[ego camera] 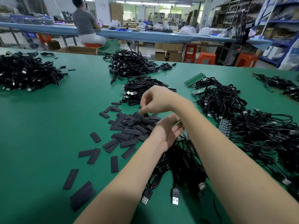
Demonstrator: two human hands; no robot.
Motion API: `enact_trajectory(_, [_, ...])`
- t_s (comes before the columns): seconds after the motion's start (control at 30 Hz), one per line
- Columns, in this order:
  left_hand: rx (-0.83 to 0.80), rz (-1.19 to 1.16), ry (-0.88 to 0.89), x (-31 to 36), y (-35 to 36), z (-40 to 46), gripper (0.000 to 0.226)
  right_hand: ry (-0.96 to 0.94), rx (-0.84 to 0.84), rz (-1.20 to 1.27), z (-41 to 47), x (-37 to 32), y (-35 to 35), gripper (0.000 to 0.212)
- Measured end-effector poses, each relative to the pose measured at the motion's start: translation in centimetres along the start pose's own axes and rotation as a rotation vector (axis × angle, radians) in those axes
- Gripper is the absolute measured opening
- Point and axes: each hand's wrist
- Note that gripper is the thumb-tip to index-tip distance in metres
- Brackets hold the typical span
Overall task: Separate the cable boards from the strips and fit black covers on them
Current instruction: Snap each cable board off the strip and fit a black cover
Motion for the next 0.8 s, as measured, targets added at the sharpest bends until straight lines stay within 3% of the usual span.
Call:
enact_trajectory(0.2, [-0.082, -0.034, 0.008, 0.3, -0.4, -0.3, 0.011, -0.012, 0.508, 0.667, -5.8, 4.3, -3.7, 0.024])
enact_trajectory(0.3, [-0.117, 0.056, 0.001, 0.3, -0.4, -0.7, 0.007, 0.028, 0.588, 0.896, -8.4, 6.9, -3.7, 0.023])
enact_trajectory(0.4, [-0.13, 0.095, 0.012, 0.3, -0.4, -0.9, 0.006, 0.068, 0.623, 1.004, -9.7, 8.6, -2.3, 0.021])
enact_trajectory(0.53, [-0.16, 0.136, 0.004, 0.3, -0.3, -1.0, 0.006, 0.09, 0.743, 1.162, -10.2, 9.7, -0.5, 0.035])
enact_trajectory(0.8, [-0.184, 0.161, 0.004, 0.2, -0.3, -0.9, 0.021, 0.022, 0.948, 1.196, -9.6, 9.6, 0.4, 0.012])
Point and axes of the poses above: each hand's wrist, its own z-axis towards the middle knuckle, its own y-axis out of the palm, x = y × z, and after that the axes turned 10 degrees about -y, right-handed
